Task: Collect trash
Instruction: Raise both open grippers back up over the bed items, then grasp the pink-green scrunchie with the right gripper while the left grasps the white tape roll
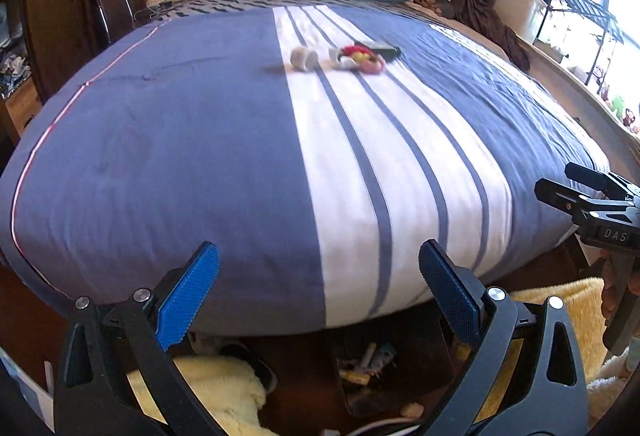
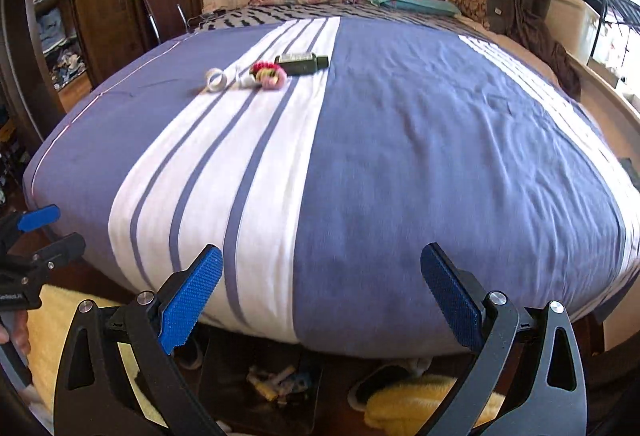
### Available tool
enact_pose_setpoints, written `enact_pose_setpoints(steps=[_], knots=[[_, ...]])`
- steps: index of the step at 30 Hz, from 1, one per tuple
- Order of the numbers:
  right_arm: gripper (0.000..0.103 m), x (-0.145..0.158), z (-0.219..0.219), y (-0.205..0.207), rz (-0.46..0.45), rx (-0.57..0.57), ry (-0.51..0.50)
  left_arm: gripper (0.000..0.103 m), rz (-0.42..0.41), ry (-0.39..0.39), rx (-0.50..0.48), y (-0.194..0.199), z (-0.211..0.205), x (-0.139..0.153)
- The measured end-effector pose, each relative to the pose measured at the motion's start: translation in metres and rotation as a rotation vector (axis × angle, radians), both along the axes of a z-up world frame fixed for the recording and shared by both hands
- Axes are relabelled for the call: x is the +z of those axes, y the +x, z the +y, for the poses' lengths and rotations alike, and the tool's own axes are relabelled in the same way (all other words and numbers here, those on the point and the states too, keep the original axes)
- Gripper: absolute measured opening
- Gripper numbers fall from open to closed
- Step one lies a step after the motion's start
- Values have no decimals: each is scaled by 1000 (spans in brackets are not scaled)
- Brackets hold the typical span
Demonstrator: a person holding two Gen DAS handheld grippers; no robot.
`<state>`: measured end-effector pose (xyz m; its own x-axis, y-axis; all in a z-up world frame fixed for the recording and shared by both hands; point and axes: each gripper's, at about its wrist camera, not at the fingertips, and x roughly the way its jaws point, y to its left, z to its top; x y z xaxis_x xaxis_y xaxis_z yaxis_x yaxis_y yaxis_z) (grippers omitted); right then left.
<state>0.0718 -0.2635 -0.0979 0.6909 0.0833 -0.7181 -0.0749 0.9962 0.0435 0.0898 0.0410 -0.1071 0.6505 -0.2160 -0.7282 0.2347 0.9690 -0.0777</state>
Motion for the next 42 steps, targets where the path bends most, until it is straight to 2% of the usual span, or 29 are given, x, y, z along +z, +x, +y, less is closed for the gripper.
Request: enact_pose_setpoints(steps=[11, 22, 25, 27, 29, 34, 42], knots=[[99, 26, 4, 66, -37, 15, -26, 95, -44, 39, 23, 69, -6, 27], [99, 15, 23, 153, 4, 41, -24, 95, 19, 60, 34, 146, -15, 10], [99, 10, 32, 177, 8, 67, 2, 95, 32, 67, 38, 164, -16, 5], [94, 7, 39, 191, 18, 81, 8, 95, 37, 74, 36, 175, -17, 3], [78, 3, 45, 205, 33, 103, 17, 95, 38, 78, 35, 183, -18, 2], [60, -7, 58, 230, 59, 137, 41, 95, 39, 81, 40, 207, -19, 0], [48, -22, 69, 256, 105, 166, 48, 95, 37, 87, 21, 233, -25, -2]])
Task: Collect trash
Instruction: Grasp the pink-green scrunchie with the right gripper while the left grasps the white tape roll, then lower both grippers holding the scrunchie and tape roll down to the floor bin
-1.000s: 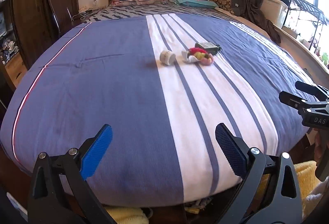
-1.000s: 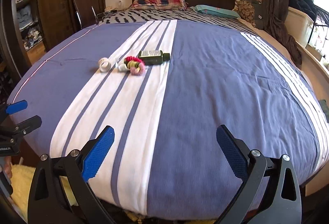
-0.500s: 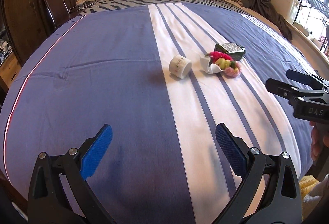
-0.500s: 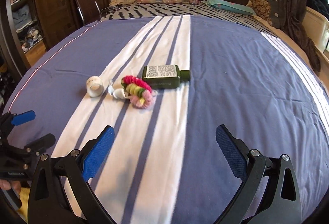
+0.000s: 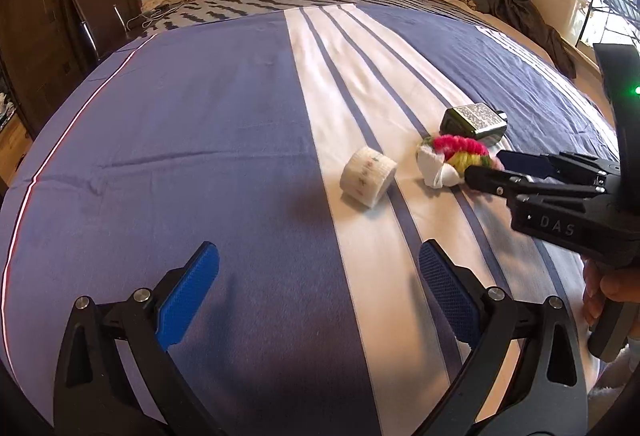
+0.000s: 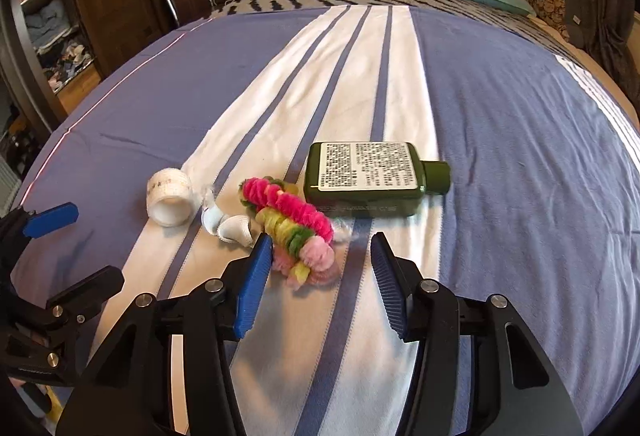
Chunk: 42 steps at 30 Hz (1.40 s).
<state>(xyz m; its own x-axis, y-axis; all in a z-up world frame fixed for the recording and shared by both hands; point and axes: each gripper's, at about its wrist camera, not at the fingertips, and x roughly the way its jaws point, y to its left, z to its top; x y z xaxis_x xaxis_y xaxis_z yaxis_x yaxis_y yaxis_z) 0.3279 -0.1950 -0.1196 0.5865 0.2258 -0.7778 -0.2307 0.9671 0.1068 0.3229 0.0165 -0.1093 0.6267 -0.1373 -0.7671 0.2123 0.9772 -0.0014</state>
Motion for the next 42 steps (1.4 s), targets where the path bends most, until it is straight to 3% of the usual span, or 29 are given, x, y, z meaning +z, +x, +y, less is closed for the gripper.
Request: enact_pose_setpoints(steps=[2, 6, 16, 18, 20, 21, 23, 30, 42], knots=[[31, -2, 1, 0, 8, 23, 17, 94, -5, 2, -5, 6, -2, -1], [29, 5, 1, -8, -20, 34, 17, 91, -3, -6, -13, 22, -9, -4], [27, 29, -21, -24, -83, 31, 11, 71, 11, -32, -49, 49, -25, -11], [27, 31, -25, -26, -87, 27, 9, 62, 12, -37, -69, 50, -30, -10], [26, 33, -28, -30, -93, 20, 8, 38, 18, -38, -80, 51, -34, -10], [26, 34, -30, -32, -98, 15, 4, 34, 24, -37, -87, 51, -36, -11], [19, 35, -33, -36, -102, 9, -6, 34, 20, -23, -88, 48, -39, -10], [19, 41, -44, -58, -111, -8, -7, 33, 3, -14, -96, 15, -37, 5], [19, 81, -55, -132, -191, -25, -9, 33, -96, -19, -112, -97, -45, 70]])
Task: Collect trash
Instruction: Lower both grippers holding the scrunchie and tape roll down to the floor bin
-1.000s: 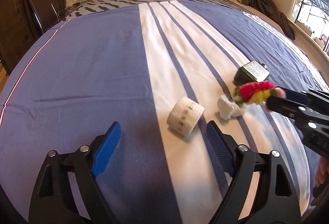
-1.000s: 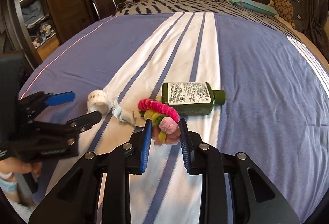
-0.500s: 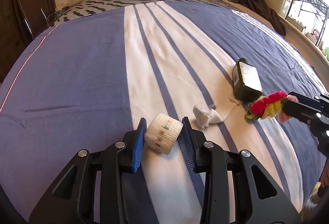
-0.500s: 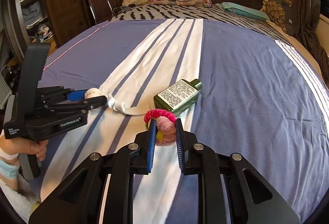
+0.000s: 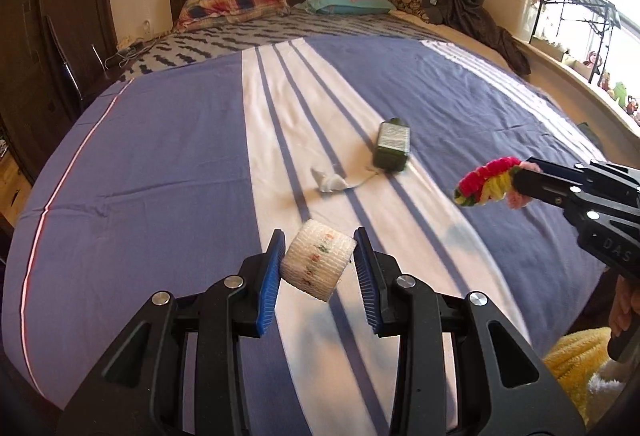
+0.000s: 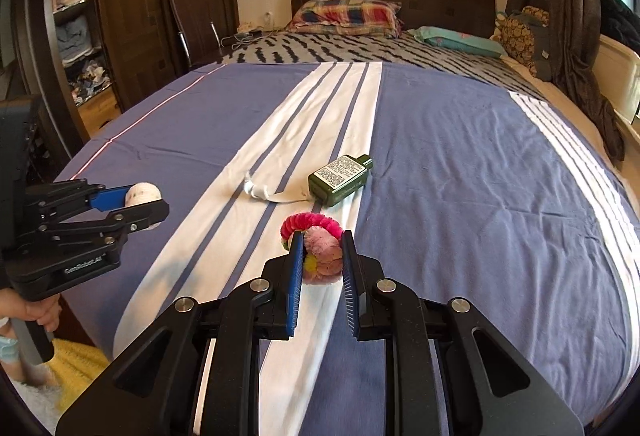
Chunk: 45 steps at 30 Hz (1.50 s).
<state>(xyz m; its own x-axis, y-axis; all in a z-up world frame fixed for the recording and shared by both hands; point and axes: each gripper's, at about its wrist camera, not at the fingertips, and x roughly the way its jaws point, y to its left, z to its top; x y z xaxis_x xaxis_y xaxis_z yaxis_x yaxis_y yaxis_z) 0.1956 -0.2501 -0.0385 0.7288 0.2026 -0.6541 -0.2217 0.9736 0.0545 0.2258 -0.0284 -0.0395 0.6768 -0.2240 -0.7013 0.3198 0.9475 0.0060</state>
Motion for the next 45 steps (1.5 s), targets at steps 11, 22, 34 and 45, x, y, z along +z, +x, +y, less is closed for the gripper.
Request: enact_pose_setpoints(steps=[11, 22, 34, 45], knots=[[19, 31, -10, -90, -98, -27, -21, 33, -112, -42, -68, -114, -16, 44], [19, 12, -20, -168, -104, -24, 1, 33, -129, -74, -121, -195, -18, 32], [19, -42, -17, -211, 4, -9, 73, 33, 2, -122, -121, -231, -8, -37], [20, -129, -9, -218, 228, -12, 101, 33, 181, -76, -83, -233, -5, -125]])
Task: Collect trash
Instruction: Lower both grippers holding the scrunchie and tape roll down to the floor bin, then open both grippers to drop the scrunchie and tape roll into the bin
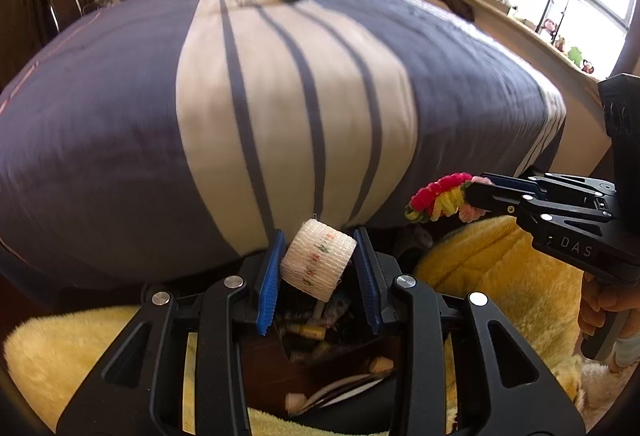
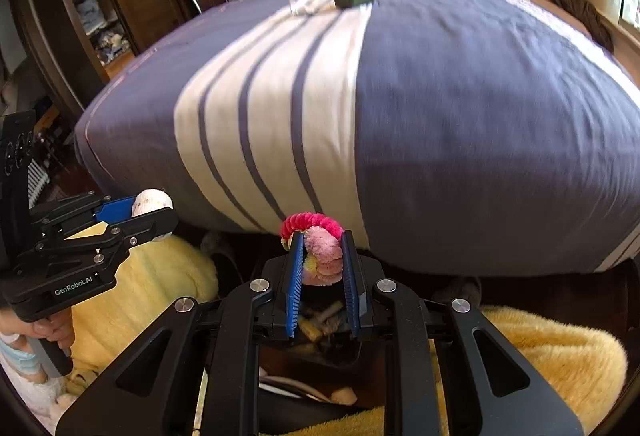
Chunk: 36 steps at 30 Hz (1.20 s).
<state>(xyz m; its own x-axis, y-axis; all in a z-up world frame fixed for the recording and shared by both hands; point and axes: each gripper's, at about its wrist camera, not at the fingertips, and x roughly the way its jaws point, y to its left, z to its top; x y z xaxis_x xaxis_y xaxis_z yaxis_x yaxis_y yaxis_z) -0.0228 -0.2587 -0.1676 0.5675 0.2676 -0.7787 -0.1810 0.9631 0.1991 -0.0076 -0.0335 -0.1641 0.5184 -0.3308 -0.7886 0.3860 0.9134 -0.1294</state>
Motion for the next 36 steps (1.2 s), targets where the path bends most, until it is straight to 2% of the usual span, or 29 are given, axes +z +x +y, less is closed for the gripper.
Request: enact_pose_setpoints(steps=[7, 18, 27, 36], knots=[[20, -43, 6, 7, 114, -3, -15, 33, 109, 30, 12, 9, -1, -51], [19, -94, 20, 23, 248, 12, -42, 33, 263, 54, -16, 31, -11, -103], [20, -118, 27, 43, 327, 21, -34, 33, 365, 78, -49, 43, -24, -137], [20, -124, 38, 57, 331, 42, -55, 33, 426, 78, -51, 46, -26, -155]])
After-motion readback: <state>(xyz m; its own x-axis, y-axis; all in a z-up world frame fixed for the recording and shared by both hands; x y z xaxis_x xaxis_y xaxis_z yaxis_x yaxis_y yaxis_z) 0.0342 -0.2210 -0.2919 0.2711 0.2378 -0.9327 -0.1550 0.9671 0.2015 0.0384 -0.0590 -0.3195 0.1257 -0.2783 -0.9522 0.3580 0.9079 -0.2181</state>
